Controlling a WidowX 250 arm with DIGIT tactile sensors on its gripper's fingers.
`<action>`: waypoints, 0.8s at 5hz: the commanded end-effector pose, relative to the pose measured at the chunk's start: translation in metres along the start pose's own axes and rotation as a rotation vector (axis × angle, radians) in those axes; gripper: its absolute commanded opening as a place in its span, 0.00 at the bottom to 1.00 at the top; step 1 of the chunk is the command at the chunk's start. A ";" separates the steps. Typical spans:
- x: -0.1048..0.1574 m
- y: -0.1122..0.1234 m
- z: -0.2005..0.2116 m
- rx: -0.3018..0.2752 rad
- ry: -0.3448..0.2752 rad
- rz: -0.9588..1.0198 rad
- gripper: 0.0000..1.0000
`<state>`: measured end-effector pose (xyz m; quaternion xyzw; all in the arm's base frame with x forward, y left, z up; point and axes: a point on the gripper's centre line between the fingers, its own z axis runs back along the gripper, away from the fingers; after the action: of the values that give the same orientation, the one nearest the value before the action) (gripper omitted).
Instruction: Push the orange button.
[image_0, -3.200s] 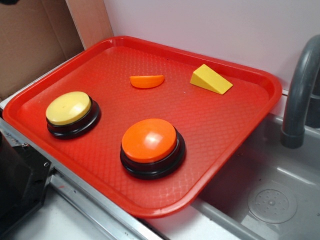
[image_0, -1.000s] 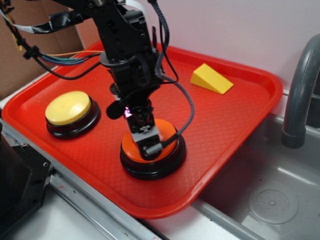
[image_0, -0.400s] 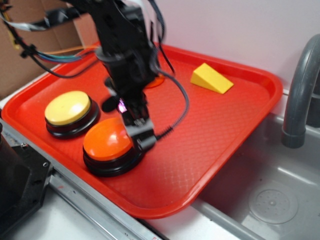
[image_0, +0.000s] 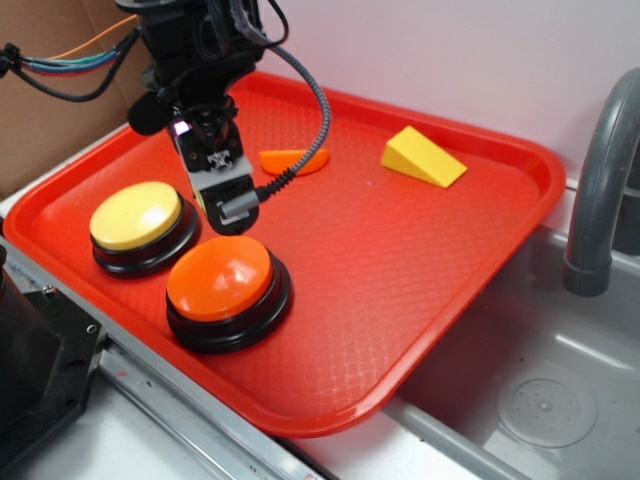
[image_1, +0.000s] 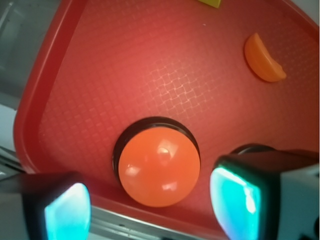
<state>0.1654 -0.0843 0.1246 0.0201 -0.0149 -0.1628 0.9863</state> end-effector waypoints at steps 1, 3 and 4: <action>-0.009 0.025 0.020 -0.021 0.016 0.127 1.00; -0.046 0.049 0.030 -0.015 0.026 0.354 1.00; -0.045 0.042 0.038 0.004 0.036 0.357 1.00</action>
<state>0.1299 -0.0237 0.1520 0.0256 0.0204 0.0179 0.9993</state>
